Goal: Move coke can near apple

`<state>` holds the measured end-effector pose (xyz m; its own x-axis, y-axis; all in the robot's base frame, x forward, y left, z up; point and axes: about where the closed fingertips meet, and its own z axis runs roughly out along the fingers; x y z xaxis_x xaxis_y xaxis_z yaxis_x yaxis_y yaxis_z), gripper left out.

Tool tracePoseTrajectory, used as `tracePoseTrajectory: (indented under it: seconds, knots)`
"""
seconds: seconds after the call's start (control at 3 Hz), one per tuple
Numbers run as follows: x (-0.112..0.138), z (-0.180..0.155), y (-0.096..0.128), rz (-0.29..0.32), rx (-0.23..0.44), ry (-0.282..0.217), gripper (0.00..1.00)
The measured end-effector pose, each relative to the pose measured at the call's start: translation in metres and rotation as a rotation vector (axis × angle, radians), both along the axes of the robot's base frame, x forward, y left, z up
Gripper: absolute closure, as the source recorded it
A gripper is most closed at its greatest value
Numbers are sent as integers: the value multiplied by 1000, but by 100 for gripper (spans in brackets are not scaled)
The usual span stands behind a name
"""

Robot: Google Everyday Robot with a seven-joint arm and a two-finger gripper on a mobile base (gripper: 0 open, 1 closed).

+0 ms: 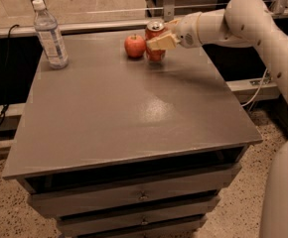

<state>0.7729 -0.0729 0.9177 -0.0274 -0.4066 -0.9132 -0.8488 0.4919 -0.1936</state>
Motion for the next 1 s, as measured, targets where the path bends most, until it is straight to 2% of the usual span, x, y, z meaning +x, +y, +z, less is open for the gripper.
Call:
tracePoseTrajectory:
  seconds: [0.33,1.0]
  knots:
    - [15,-4,3,-24,2,5,83]
    - [28,-11,3,-48,3,16,36]
